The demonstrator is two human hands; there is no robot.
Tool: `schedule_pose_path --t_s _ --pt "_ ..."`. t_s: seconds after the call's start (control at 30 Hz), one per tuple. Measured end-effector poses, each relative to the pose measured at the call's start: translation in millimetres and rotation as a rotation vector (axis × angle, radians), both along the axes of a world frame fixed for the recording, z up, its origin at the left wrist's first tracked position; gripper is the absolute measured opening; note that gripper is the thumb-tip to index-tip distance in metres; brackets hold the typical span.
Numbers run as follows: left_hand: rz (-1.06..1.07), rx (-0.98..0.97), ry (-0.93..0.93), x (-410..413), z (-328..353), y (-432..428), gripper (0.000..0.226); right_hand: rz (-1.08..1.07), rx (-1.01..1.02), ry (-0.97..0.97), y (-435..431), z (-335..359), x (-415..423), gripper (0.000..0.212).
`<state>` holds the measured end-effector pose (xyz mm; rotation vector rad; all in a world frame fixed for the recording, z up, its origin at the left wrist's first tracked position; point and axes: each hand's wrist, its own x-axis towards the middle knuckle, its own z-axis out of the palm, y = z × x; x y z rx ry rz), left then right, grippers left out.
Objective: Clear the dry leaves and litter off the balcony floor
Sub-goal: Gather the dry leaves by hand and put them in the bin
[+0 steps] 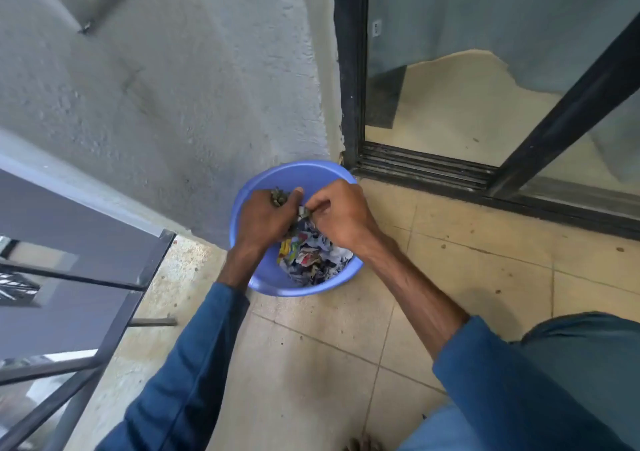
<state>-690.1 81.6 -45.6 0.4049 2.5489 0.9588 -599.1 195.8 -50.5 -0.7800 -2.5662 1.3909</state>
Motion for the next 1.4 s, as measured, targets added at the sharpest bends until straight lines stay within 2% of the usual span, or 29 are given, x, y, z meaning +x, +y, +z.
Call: schedule_pose_path --t_s 0.17,0.27,0.4,0.5,0.6,0.77,0.9,1.0,1.13,1.27,1.4 --pt "-0.135 -0.098 -0.150 -8 -14 -3 0.062 0.147 0.066 -0.224 -3 -19 -11 0.019" --pt "-0.155 -0.106 -0.164 -8 -12 0 0.060 0.108 0.053 -0.190 4 -17 -5 0.021" --pt "-0.226 -0.092 0.008 -2 -4 12 0.053 -0.023 -0.033 -0.036 23 -2 15 0.034" --pt "-0.246 0.128 0.153 22 16 33 0.026 -0.119 -0.135 0.097 44 12 42 0.037" --pt "-0.280 0.349 0.195 67 44 67 0.008 -0.274 -0.189 0.163 72 28 80 0.037" --pt "-0.390 0.563 0.092 155 65 140 0.009 -0.597 -0.229 0.173 128 50 179 0.036" --pt "-0.610 0.642 -0.087 253 71 208 0.008 -0.937 -0.146 0.187 160 65 297 0.032" --pt "-0.834 0.557 -0.221 340 61 245 0.009 -1.192 -0.080 0.173 158 66 394 0.032" --pt "-1.188 0.367 -0.345 448 44 251 0.011 -1.506 -0.067 0.086 109 52 506 0.028" --pt "-1.556 0.145 -0.290 526 13 236 0.016 -1.766 -0.134 -0.005 47 18 580 0.026" --pt "-1.747 -0.005 -0.176 573 -20 233 0.018 -1.824 -0.249 -0.114 17 -44 609 0.018"
